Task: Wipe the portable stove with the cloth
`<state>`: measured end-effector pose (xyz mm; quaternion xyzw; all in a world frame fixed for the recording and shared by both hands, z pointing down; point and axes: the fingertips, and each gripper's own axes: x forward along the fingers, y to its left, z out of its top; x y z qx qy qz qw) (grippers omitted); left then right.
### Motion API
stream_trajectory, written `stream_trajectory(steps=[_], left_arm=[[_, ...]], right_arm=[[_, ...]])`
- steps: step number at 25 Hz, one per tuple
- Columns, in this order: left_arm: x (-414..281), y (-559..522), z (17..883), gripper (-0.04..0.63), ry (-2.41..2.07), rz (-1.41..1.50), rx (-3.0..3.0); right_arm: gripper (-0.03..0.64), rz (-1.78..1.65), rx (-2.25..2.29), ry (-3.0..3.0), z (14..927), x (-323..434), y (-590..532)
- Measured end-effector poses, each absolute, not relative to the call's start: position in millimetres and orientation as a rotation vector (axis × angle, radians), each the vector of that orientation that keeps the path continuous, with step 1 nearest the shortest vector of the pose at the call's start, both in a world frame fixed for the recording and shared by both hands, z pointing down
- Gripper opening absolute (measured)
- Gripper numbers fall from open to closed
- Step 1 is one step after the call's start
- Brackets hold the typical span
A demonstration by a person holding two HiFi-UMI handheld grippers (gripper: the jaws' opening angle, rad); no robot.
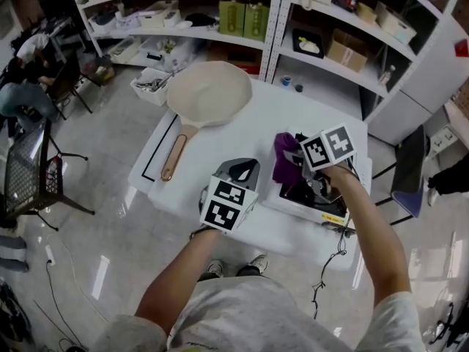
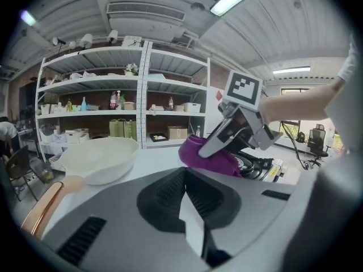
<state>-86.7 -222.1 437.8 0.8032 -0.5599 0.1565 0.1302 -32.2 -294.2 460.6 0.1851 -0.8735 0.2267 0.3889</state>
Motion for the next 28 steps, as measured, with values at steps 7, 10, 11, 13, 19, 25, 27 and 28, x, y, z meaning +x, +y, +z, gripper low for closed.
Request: stream_trajectory(steps=[7, 10, 11, 13, 19, 25, 27, 28], left_arm=[[-76, -225, 447, 0.003, -1.661, 0.47, 2.298], [-71, -230, 448, 0.003, -1.675, 0.475, 2.282], [-69, -231, 449, 0.002, -1.68, 0.478, 2.277], [-67, -232, 451, 0.003, -1.692, 0.483, 2.264], [-67, -227, 450, 0.003, -1.727, 0.527, 2.233], [-72, -224, 452, 0.003, -1.765, 0.537, 2.184], [-72, -226, 451, 0.002, -1.774, 0.534, 2.172], [-71, -228, 450, 0.003, -1.776, 0.536, 2.17]], right_arm=[[0.063, 0.56, 0.454, -2.239, 465, -32, -319], [0.063, 0.557, 0.447, -2.246, 463, -34, -334], [0.063, 0.555, 0.442, -2.247, 464, -34, -338], [0.063, 0.556, 0.432, -2.251, 464, -36, -346], [0.063, 0.536, 0.425, -2.255, 462, -45, -373], [0.063, 0.499, 0.425, -2.256, 462, -48, -397], [0.063, 0.493, 0.429, -2.261, 462, -47, -404], [0.063, 0.495, 0.428, -2.268, 461, -47, -407]])
